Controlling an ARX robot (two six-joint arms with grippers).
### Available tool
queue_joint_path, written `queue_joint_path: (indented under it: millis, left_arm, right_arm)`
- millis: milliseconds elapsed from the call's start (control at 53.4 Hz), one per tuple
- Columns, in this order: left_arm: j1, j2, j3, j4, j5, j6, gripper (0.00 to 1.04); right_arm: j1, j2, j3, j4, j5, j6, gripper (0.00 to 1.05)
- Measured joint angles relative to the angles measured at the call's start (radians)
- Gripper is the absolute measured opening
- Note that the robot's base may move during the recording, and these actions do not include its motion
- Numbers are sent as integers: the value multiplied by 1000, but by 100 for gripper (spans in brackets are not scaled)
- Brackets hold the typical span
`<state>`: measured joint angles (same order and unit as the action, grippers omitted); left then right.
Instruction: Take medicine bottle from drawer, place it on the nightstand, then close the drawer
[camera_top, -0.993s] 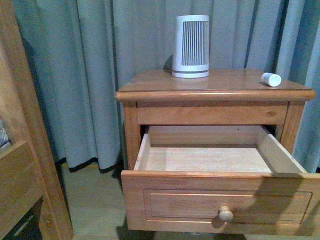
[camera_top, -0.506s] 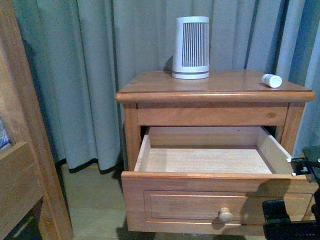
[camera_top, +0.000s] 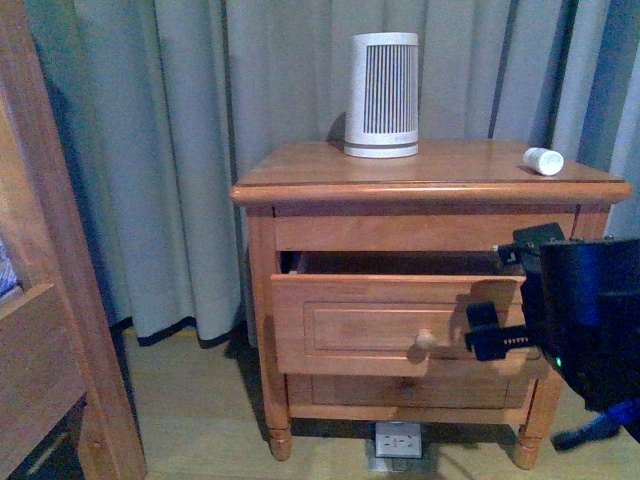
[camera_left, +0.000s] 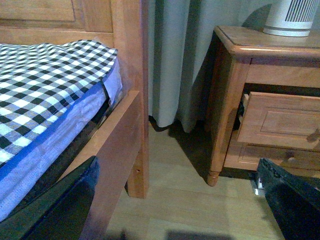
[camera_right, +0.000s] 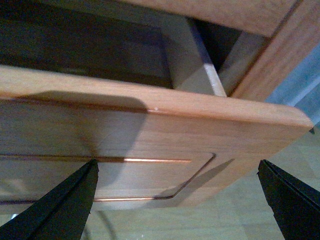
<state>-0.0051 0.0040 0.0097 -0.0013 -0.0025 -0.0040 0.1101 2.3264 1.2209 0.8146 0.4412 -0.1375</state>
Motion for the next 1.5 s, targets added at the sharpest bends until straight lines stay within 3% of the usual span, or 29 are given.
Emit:
queue_joint_path:
  millis: [225, 525, 750, 899, 1087, 1349, 1499]
  left_arm:
    - [0, 0, 0, 0, 0, 0, 98]
    - [0, 0, 0, 0, 0, 0, 98]
    - [0, 0, 0, 0, 0, 0, 98]
    - [0, 0, 0, 0, 0, 0, 98]
    - [0, 0, 0, 0, 0, 0, 98]
    - [0, 0, 0, 0, 0, 0, 98]
    - [0, 0, 0, 0, 0, 0, 98]
  right_arm:
    - [-22, 68, 186, -94, -8, -22, 98]
    - [-54, 43, 146, -86, -38, -29, 98]
    - [-75, -208, -122, -81, -109, 44, 98]
    - [-106, -597, -465, -158, -181, 115, 98]
    - [-182, -1044, -719, -276, -209, 150, 98]
    - [-219, -1615, -943, -479, -229, 174, 98]
    - [-180, -1814, -1034, -583, -200, 175, 98]
